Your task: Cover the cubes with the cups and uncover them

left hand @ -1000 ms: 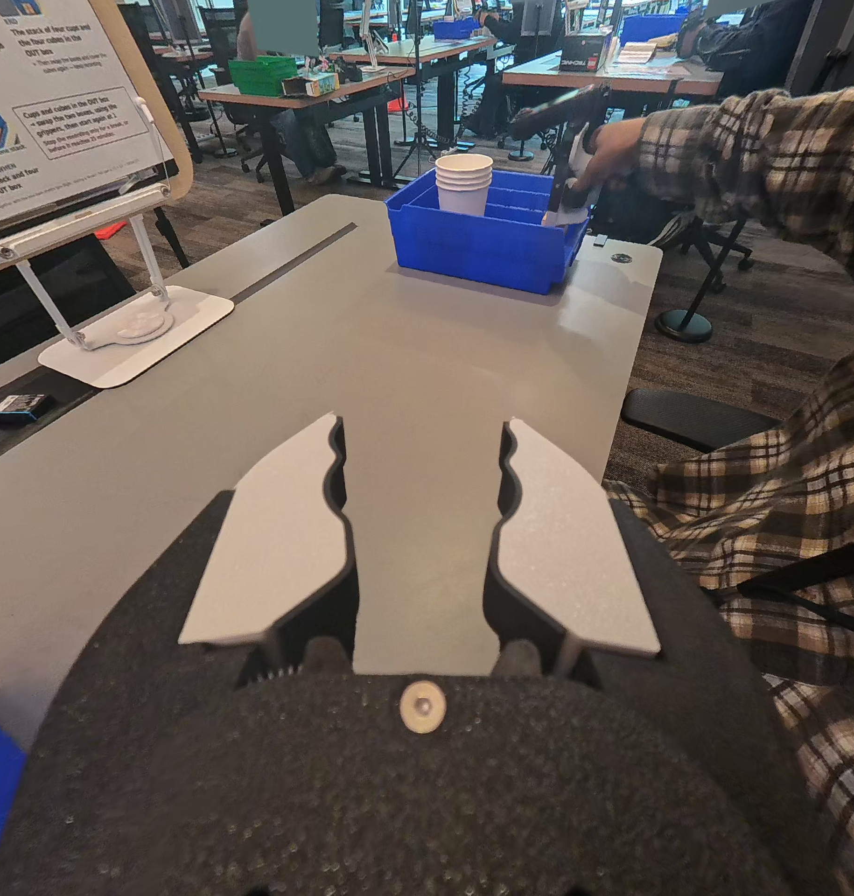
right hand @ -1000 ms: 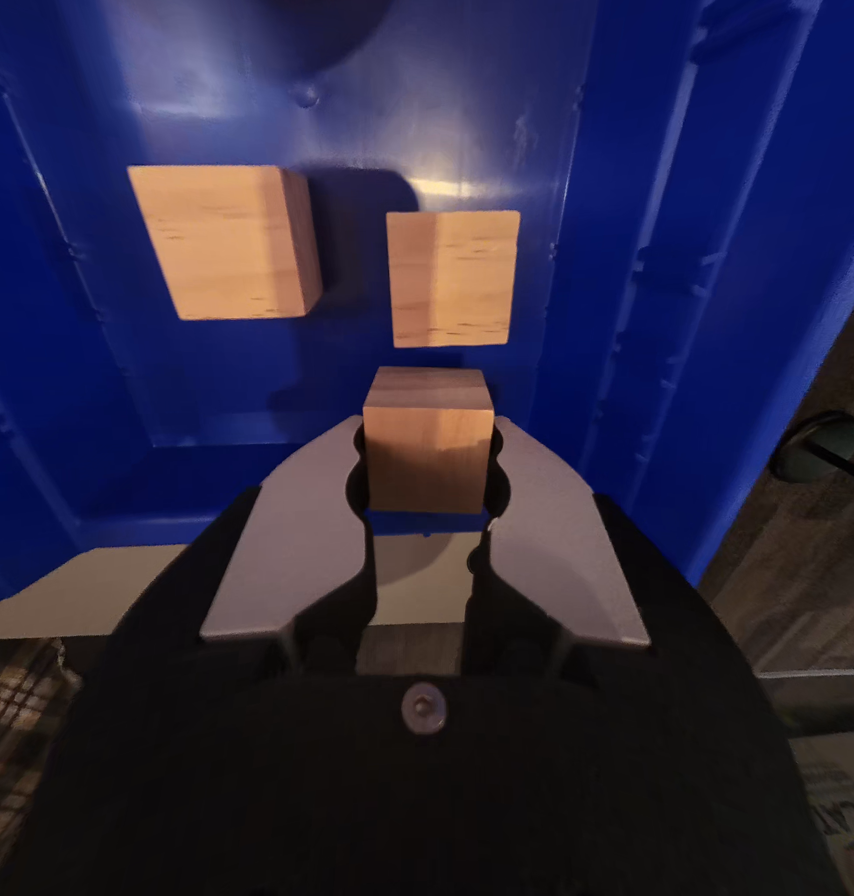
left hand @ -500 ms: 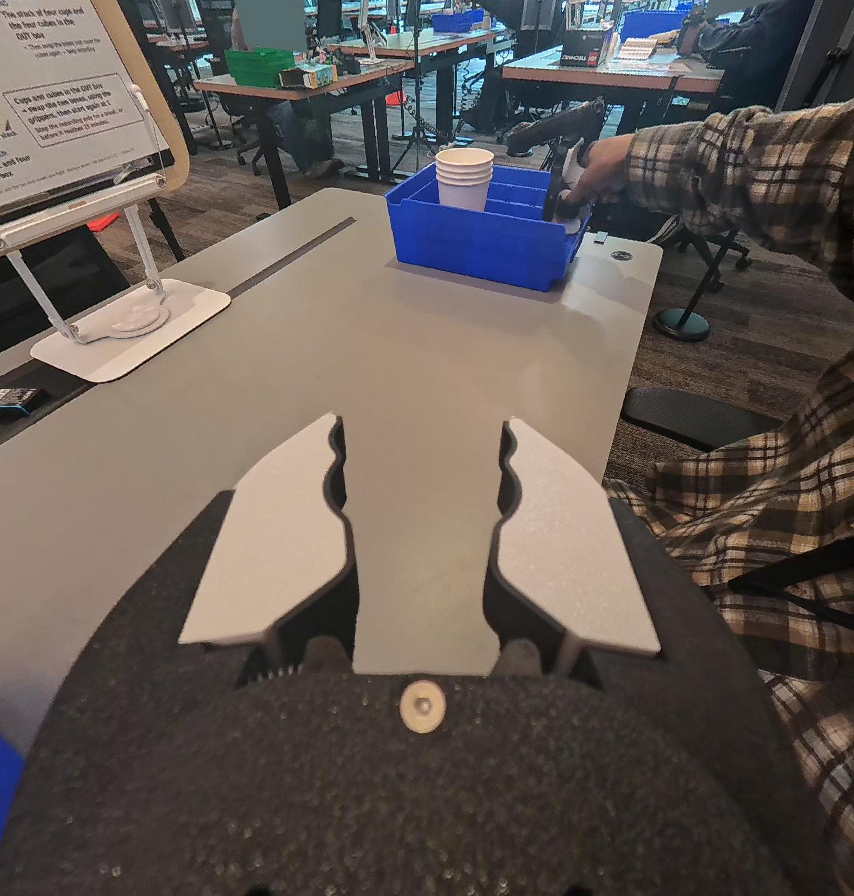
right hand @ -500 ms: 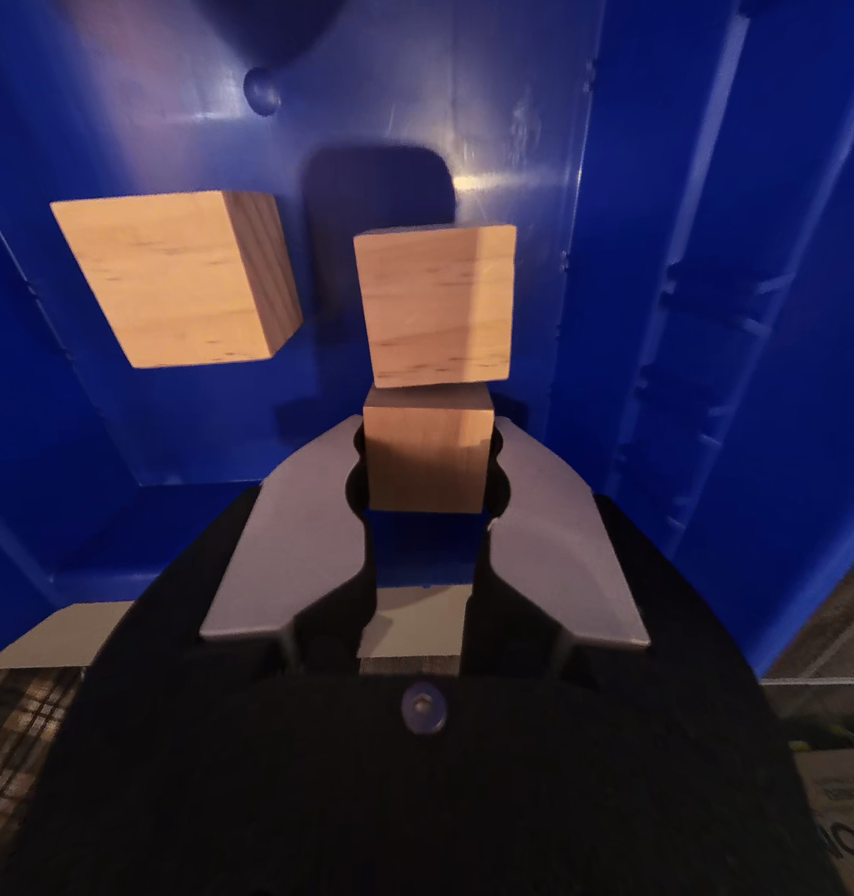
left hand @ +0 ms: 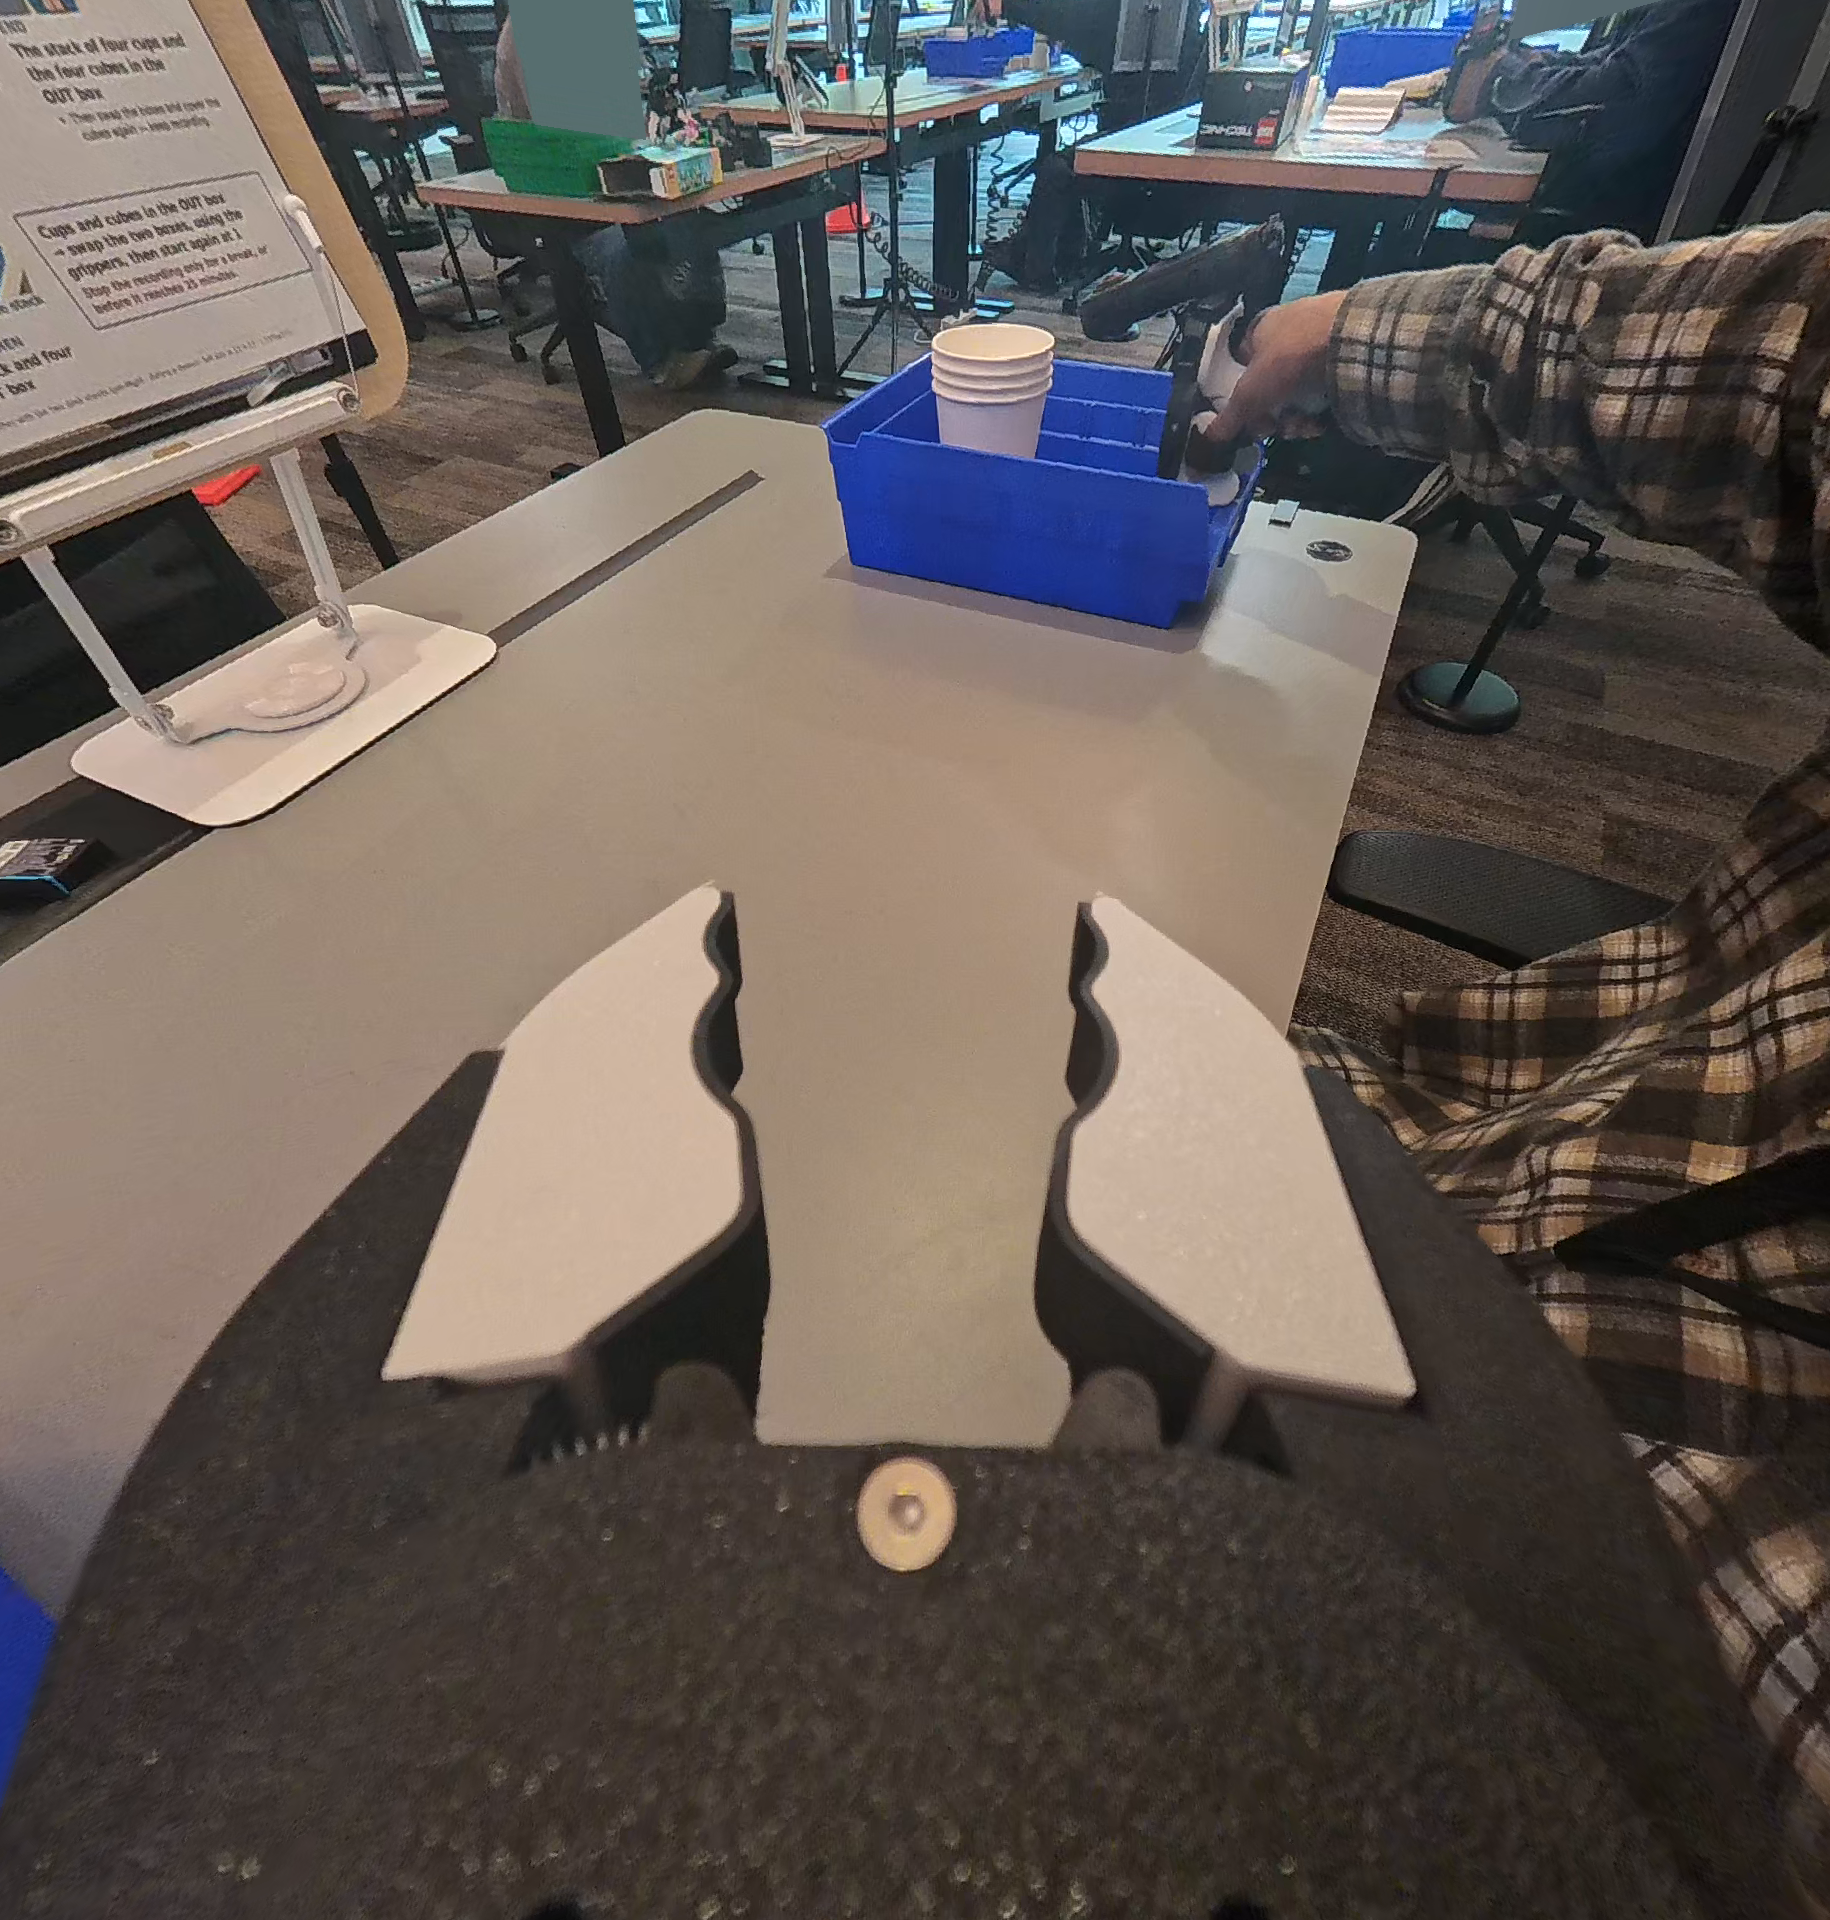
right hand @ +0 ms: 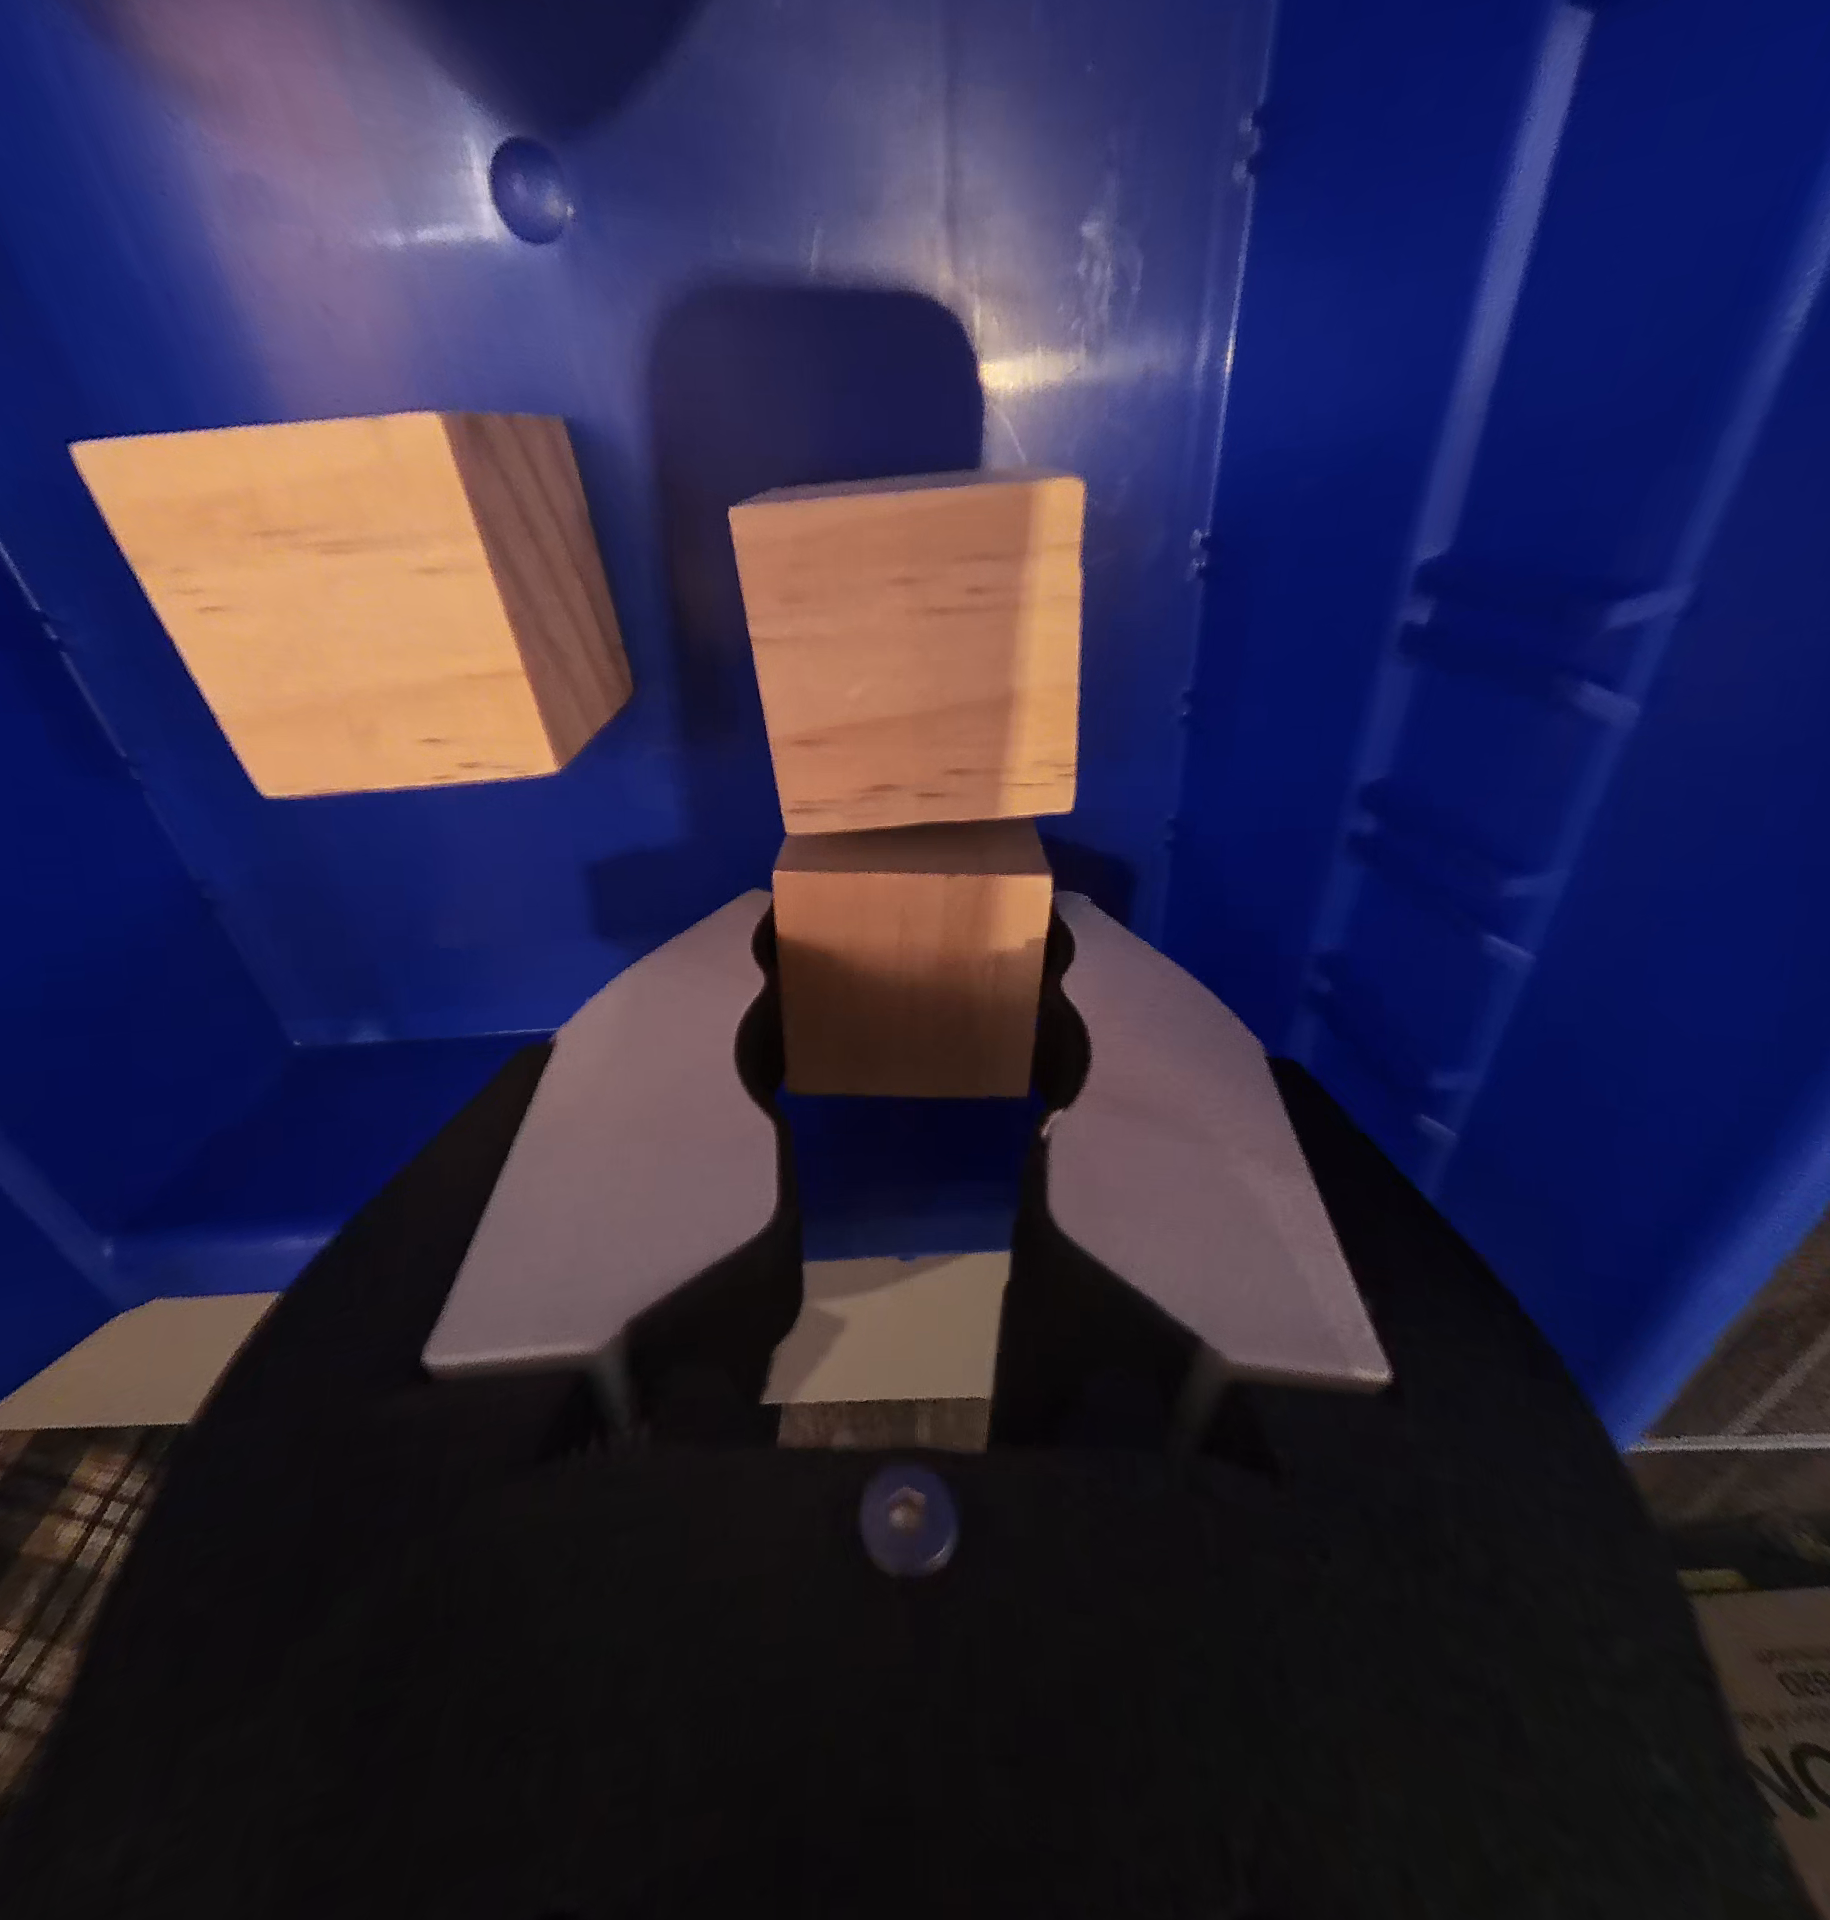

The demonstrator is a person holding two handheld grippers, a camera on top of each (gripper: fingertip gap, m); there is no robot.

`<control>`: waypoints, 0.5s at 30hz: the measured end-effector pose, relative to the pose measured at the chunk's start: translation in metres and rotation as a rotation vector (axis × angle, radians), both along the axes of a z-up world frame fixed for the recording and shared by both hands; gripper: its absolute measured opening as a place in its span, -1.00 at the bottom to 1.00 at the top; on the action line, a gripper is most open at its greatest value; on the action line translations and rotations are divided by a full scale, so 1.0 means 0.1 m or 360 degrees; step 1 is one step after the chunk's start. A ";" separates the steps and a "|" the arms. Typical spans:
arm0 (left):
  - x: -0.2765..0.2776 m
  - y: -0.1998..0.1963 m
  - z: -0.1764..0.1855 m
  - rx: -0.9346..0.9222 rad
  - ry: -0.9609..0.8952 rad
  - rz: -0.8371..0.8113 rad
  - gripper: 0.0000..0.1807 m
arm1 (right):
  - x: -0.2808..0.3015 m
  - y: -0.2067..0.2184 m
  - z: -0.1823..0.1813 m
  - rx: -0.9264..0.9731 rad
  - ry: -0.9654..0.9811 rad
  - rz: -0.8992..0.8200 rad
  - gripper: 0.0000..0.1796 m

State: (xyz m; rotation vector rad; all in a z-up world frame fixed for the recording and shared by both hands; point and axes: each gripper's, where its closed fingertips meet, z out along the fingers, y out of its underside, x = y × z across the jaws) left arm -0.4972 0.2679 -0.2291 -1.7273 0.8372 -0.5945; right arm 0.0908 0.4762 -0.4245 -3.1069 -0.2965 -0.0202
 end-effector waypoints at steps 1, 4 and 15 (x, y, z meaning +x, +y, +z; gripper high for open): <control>0.00 0.00 0.00 0.0001 0.0001 -0.0001 -0.33 | 0.02 0.01 0.00 0.0009 -0.0017 0.0005 -0.38; 0.00 -0.01 0.02 0.0010 0.0001 0.0001 -0.33 | 0.03 -0.02 0.06 -0.0004 -0.0054 0.0025 -0.08; -0.28 -0.07 0.22 0.0081 -0.0043 0.0127 -0.33 | -0.69 0.04 1.72 0.0307 -0.0095 0.0286 0.21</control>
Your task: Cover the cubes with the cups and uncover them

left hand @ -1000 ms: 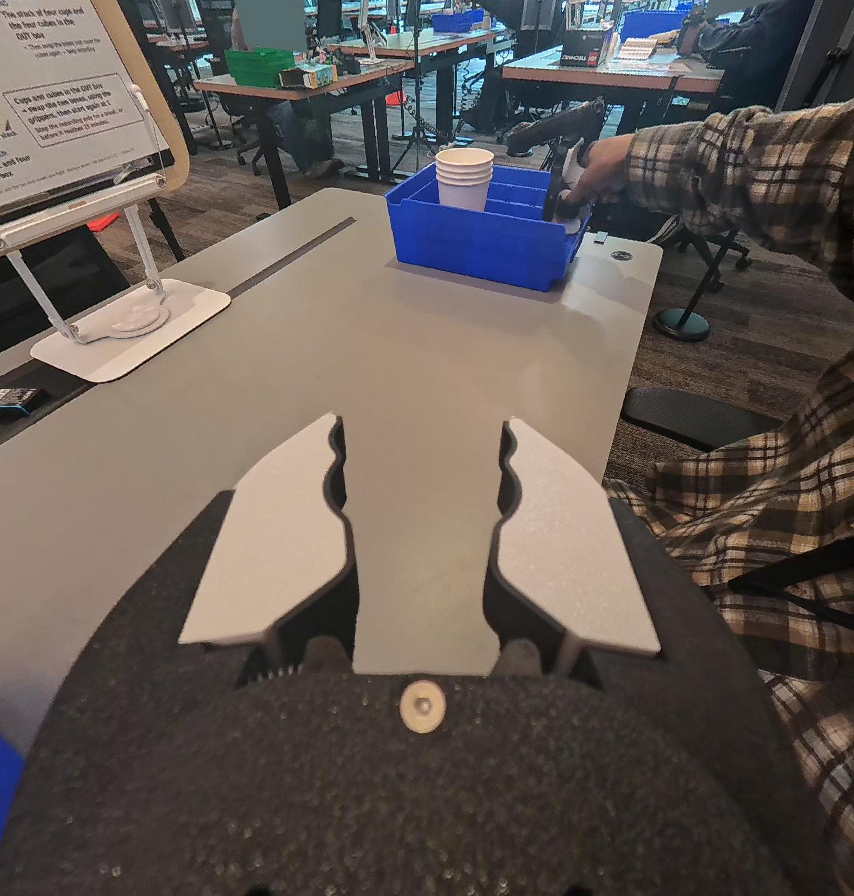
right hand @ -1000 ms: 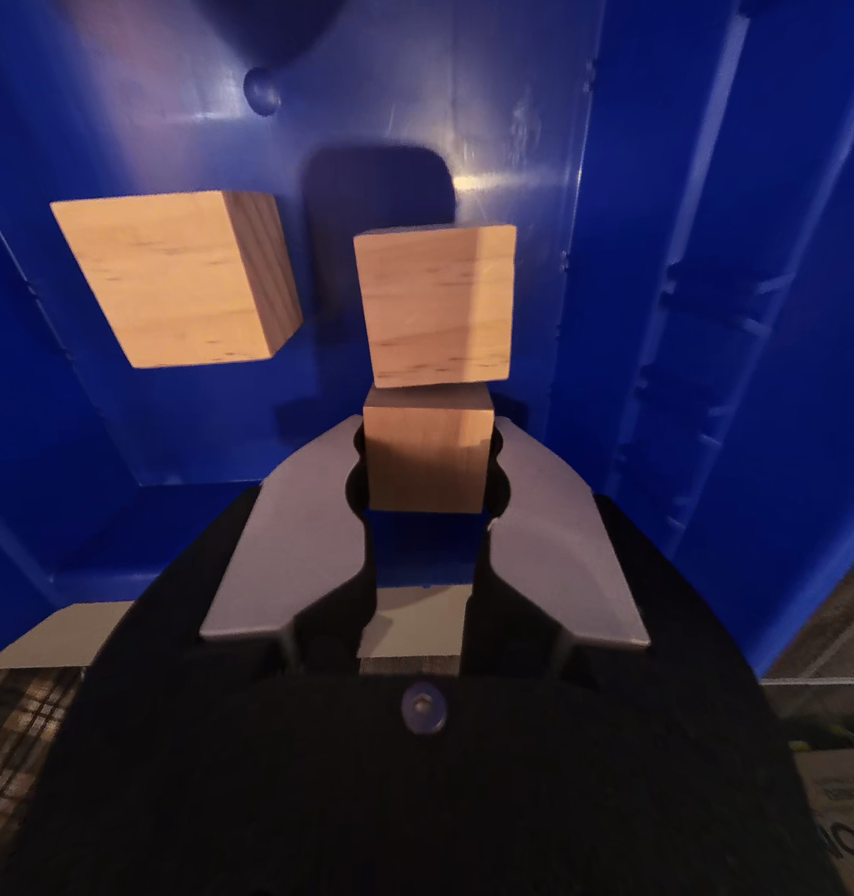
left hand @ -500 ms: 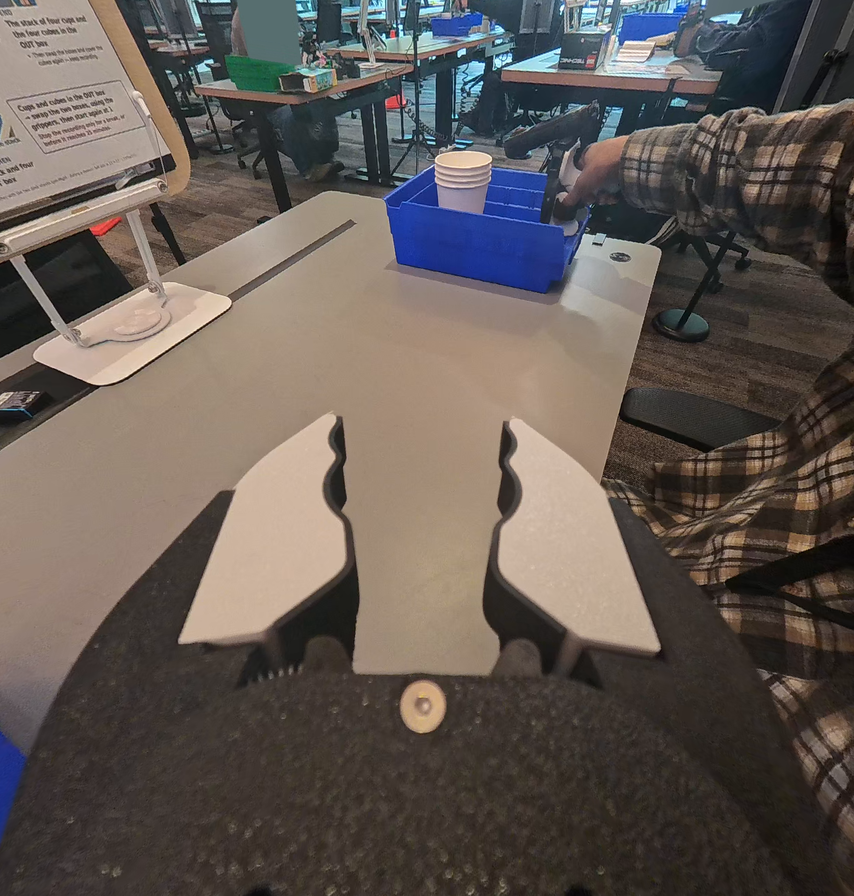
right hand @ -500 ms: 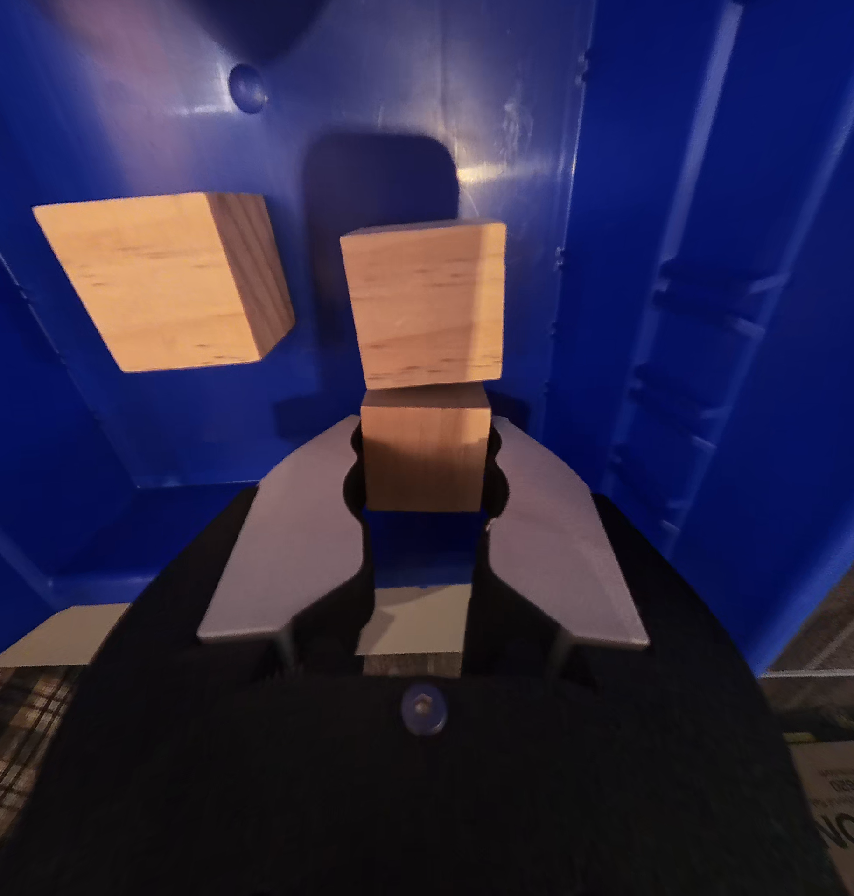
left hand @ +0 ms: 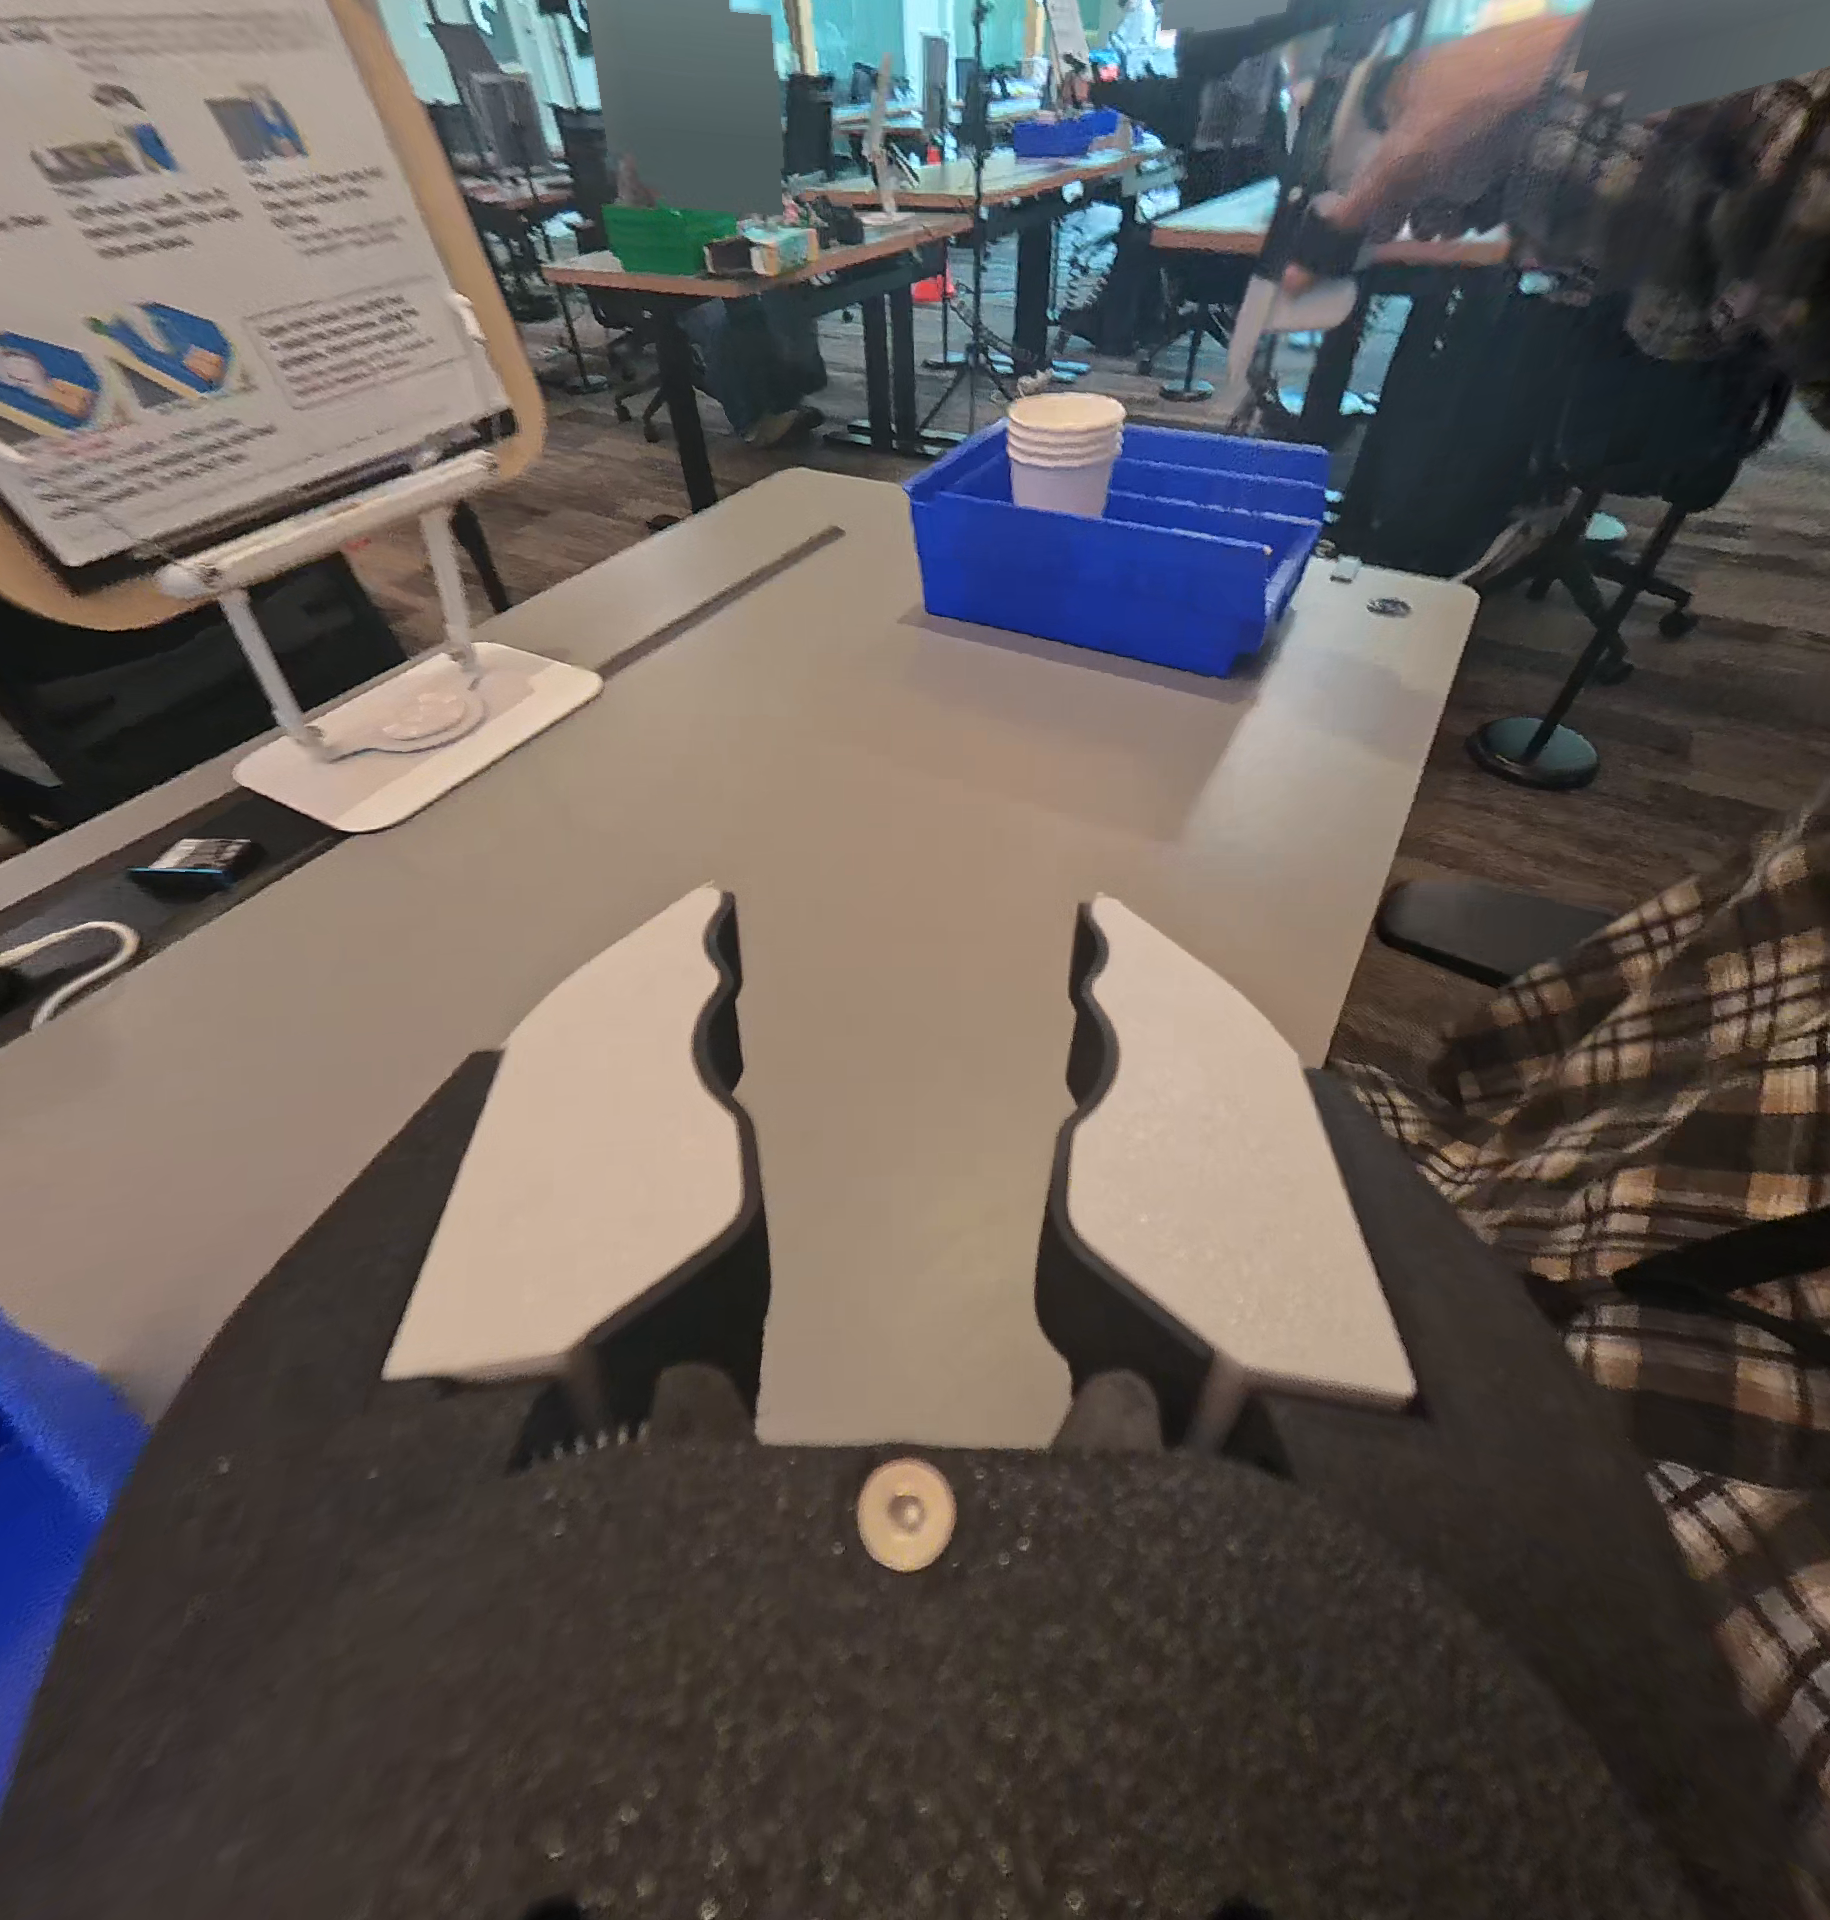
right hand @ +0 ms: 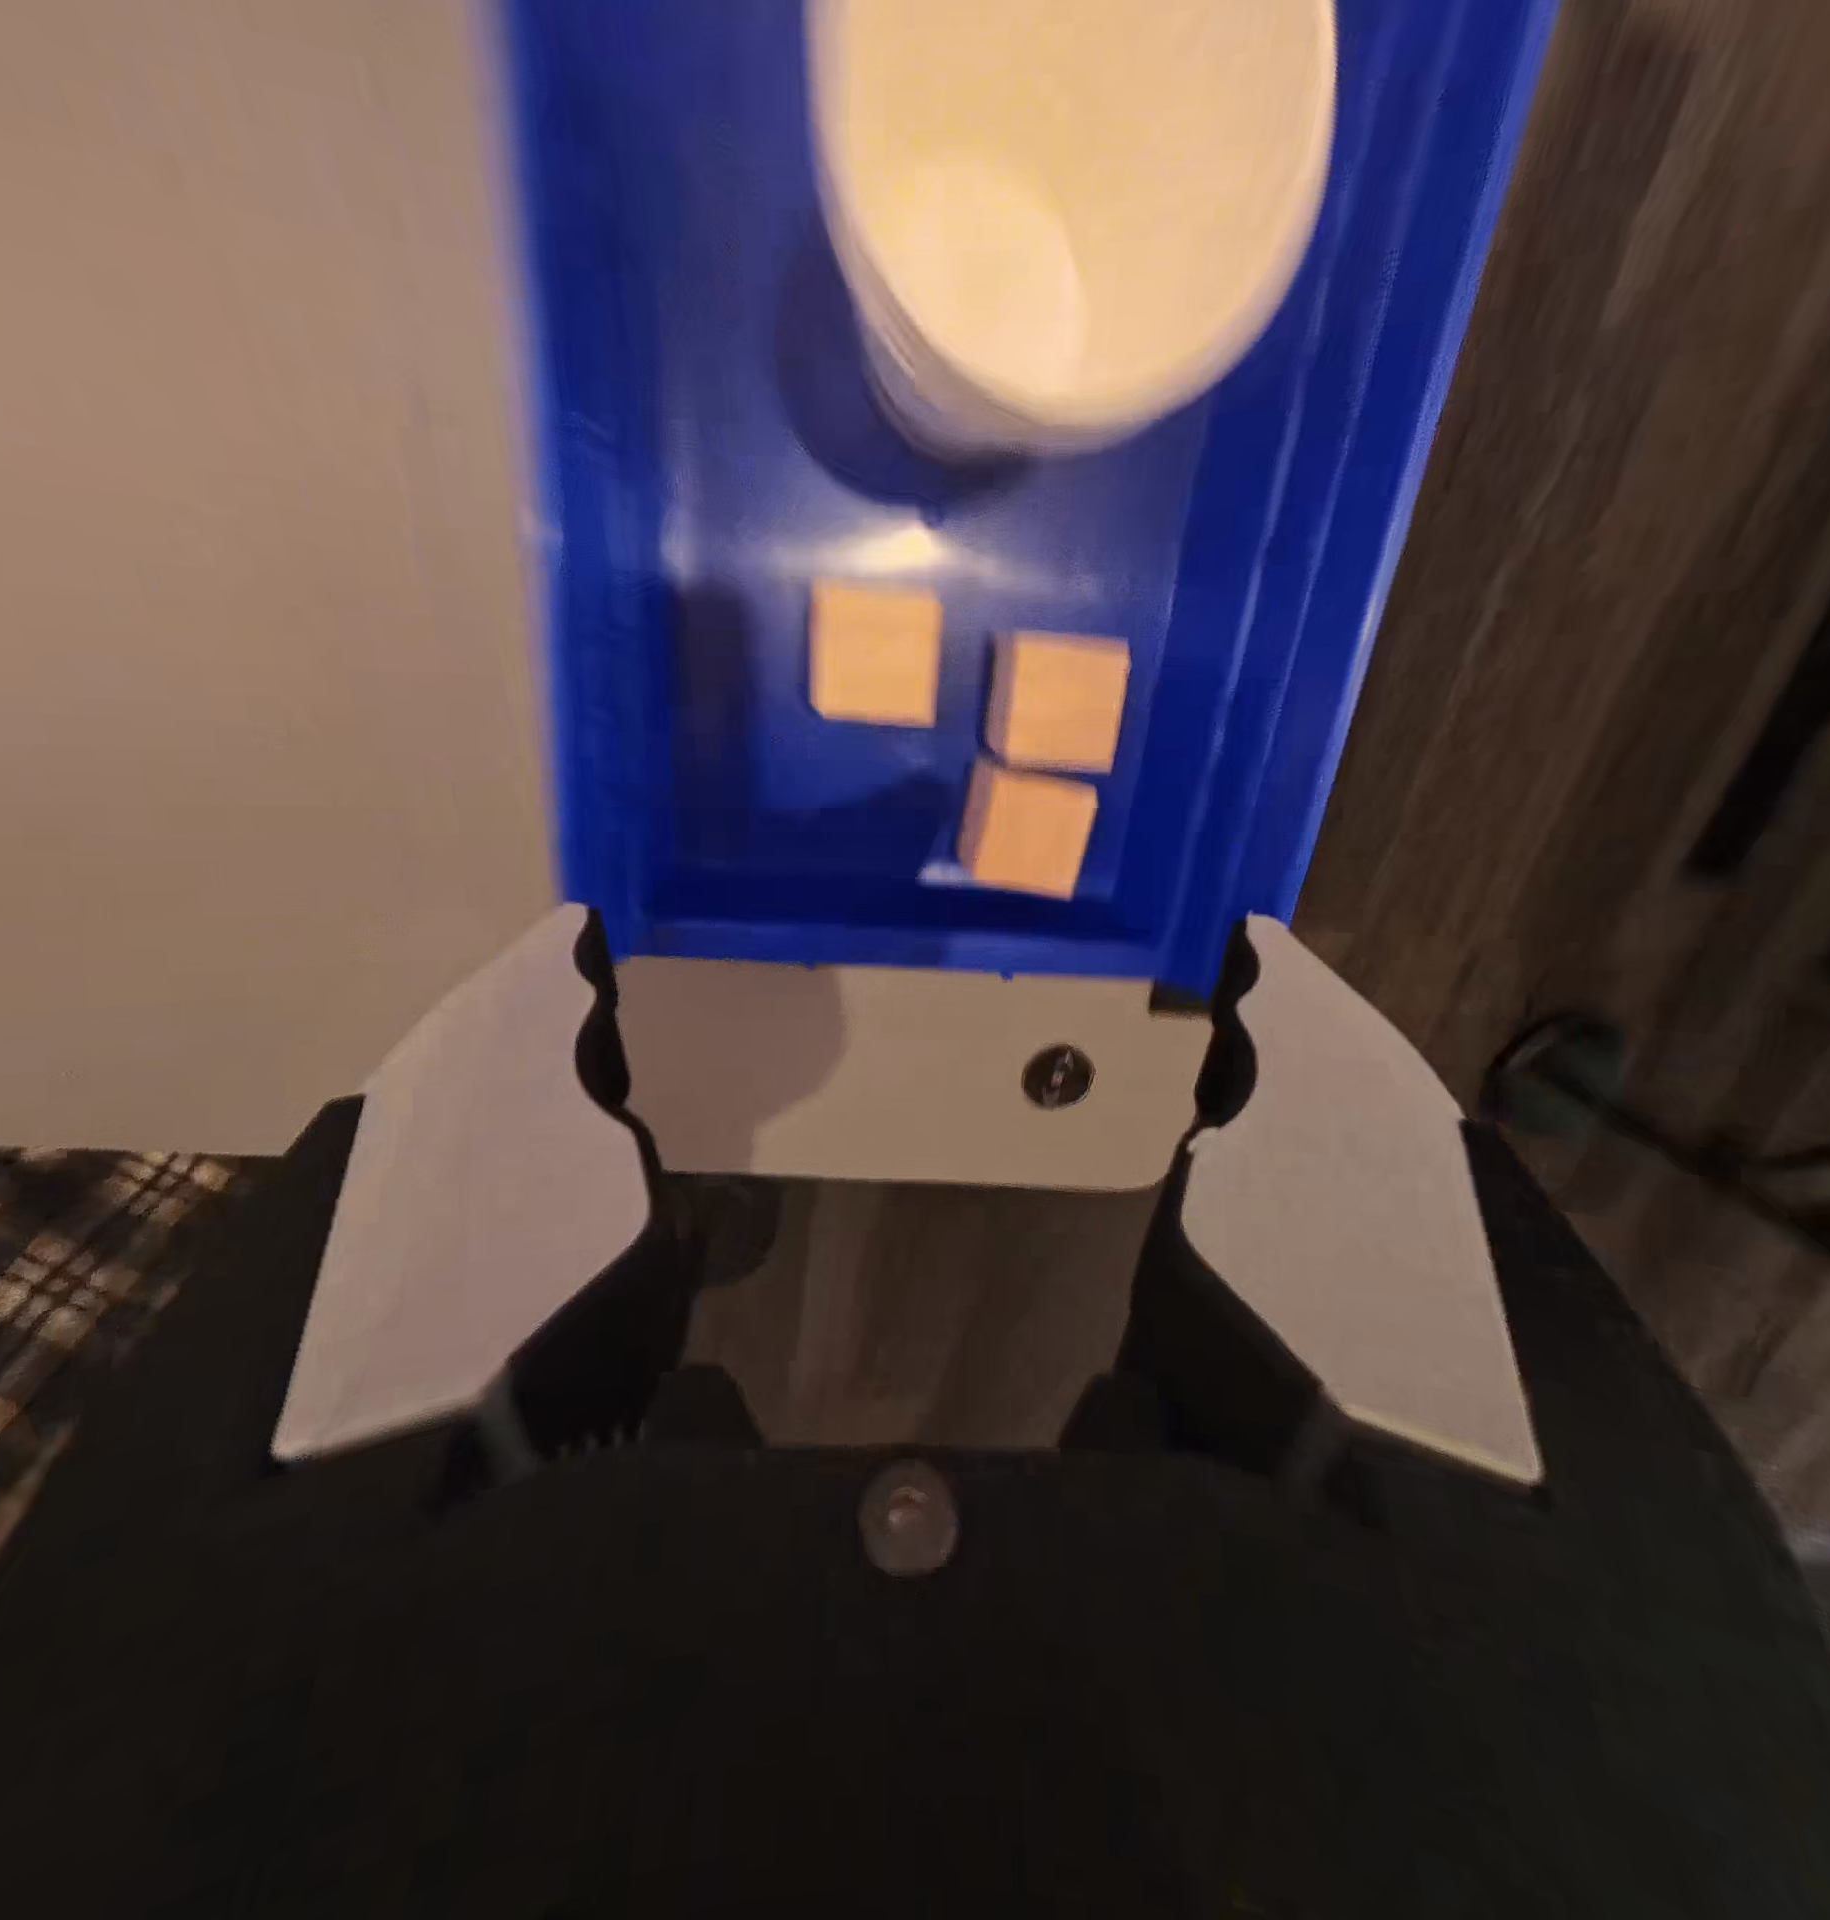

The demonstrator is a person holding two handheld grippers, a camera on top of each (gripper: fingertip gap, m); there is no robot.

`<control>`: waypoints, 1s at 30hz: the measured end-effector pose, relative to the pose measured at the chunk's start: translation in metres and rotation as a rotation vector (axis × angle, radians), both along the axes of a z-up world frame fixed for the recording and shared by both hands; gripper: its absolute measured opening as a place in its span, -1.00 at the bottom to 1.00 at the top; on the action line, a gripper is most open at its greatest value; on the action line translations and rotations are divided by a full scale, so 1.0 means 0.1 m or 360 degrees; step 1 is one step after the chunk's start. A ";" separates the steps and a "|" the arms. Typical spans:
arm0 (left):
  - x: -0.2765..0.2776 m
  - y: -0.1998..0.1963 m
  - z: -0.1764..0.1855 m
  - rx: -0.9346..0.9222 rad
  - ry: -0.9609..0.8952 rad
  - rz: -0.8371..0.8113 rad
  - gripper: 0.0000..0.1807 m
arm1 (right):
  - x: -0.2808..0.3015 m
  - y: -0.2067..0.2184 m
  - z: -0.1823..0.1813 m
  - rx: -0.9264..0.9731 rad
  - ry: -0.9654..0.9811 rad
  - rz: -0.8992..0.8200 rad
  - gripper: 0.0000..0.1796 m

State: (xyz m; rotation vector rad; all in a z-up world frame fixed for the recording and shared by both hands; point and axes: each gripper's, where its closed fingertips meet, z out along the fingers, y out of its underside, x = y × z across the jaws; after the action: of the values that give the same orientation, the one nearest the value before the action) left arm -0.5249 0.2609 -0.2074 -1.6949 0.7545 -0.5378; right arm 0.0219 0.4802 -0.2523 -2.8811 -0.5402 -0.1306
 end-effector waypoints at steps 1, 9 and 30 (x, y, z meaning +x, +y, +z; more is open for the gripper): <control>-0.08 -0.01 0.05 0.0017 -0.0031 0.0032 -0.33 | -0.27 0.07 0.21 0.0115 -0.0012 0.0145 0.21; -0.70 -0.15 0.30 0.0128 -0.0103 0.0345 -0.34 | -3.57 -0.12 0.39 0.0479 0.0231 0.1410 0.04; -0.95 -0.29 0.43 0.0231 -0.0112 0.0404 -0.34 | -6.25 -0.85 -1.79 -0.0385 -0.0054 0.2149 -0.39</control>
State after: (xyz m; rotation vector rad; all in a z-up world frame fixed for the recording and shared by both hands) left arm -0.6196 0.2320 -0.1647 -1.5988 0.5055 -0.3549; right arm -0.6032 0.3955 -0.4310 -2.0552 -2.3846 0.1119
